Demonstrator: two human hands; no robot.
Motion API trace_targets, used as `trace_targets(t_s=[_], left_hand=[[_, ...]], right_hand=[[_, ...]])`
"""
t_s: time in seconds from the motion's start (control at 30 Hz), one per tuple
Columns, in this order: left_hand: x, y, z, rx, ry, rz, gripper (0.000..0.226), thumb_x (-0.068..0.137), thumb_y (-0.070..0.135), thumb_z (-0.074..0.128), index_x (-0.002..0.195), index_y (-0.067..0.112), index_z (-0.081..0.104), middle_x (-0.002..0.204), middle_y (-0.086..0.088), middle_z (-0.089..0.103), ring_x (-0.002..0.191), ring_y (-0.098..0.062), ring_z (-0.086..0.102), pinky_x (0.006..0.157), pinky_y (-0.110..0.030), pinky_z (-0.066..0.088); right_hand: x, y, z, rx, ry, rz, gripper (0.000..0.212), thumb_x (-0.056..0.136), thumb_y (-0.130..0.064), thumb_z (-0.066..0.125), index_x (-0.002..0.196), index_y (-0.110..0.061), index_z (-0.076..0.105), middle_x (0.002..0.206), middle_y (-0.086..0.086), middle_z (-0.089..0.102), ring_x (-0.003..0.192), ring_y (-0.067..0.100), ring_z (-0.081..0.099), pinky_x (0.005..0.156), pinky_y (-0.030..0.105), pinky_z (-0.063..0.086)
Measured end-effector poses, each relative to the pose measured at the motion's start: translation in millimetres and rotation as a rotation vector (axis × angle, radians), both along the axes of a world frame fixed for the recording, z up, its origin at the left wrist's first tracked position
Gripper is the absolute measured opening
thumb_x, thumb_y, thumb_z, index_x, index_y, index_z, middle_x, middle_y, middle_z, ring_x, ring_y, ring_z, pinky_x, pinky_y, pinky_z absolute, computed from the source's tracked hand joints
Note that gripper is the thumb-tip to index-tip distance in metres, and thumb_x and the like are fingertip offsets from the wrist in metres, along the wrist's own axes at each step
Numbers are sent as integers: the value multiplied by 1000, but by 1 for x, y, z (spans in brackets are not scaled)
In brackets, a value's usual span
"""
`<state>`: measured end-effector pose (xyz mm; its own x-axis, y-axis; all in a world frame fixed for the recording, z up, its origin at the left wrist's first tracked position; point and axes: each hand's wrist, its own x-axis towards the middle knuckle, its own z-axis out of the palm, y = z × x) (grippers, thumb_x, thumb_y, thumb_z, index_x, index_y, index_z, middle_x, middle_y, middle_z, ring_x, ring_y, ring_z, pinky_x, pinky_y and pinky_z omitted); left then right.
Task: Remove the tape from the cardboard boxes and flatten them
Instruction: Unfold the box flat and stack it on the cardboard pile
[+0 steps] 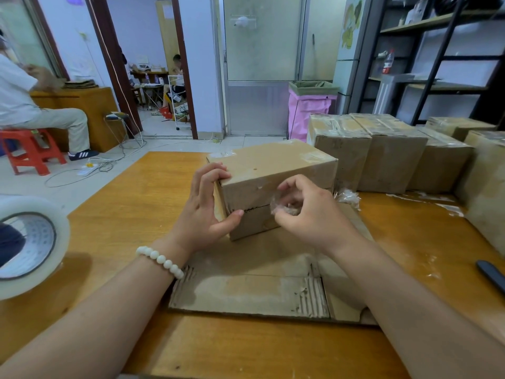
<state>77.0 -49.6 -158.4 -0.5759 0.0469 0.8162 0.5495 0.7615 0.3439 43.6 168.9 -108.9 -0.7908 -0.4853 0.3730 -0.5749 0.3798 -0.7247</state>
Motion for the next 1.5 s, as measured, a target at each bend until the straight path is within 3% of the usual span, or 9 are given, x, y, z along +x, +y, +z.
trace_targets(t_s=[0.33,0.47,0.6,0.73,0.9,1.13,1.23,1.4,1.5], left_hand=[[0,-3,-1,12,-11,29,53,78,35,63,121,21,36,129,-6,33,130,-11,34,111,-39,33],[0,-3,-2,5,-8,30,52,78,36,63,121,21,36,128,-6,32,131,-2,30,112,-31,31],[0,-4,-2,1,-7,28,53,78,36,63,121,21,36,129,-6,32,131,-4,30,112,-29,30],[0,-4,-2,-3,-12,34,53,78,36,63,121,21,36,129,-6,32,128,-13,34,112,-24,28],[-1,-3,-3,25,-13,54,43,84,37,58,119,24,36,128,-3,32,129,5,28,111,-18,25],[-2,-4,-4,65,-18,39,35,94,47,48,119,25,37,128,11,31,129,5,28,110,-22,31],[-3,-4,-4,58,1,46,40,97,57,39,119,23,37,127,2,33,129,4,29,109,-23,32],[-3,-4,-3,66,45,71,36,99,51,38,117,20,38,125,-3,35,126,6,31,108,-17,28],[-4,-6,-2,82,82,80,25,97,34,45,115,18,38,122,7,35,123,9,32,107,-16,28]], right_hand=[[-3,9,12,209,-90,217,46,84,2,52,120,-26,59,102,-21,61,93,-10,55,77,-3,37],[-5,8,7,218,-40,199,35,90,-12,63,122,-26,62,114,-12,63,97,-3,54,78,-2,35],[-7,11,8,205,-10,150,32,83,-25,72,115,-24,67,95,-18,60,80,-12,50,66,-4,34],[-8,9,7,249,50,174,35,83,-23,71,117,-19,64,105,-9,60,94,0,55,75,3,38],[-12,8,3,315,135,237,41,90,2,50,128,-11,58,113,-2,57,106,9,52,88,9,33],[-18,6,-1,296,229,172,27,79,-28,75,99,-11,71,92,-2,63,87,16,56,83,39,46],[-17,5,-4,243,258,121,29,76,-38,75,90,-13,69,86,-8,49,77,13,49,75,36,46],[-18,7,-9,313,303,207,35,86,-37,65,115,-18,62,104,-8,46,88,17,54,82,39,48],[-18,8,-14,285,459,247,36,91,-17,54,126,-18,60,109,-1,52,78,22,58,68,44,52]])
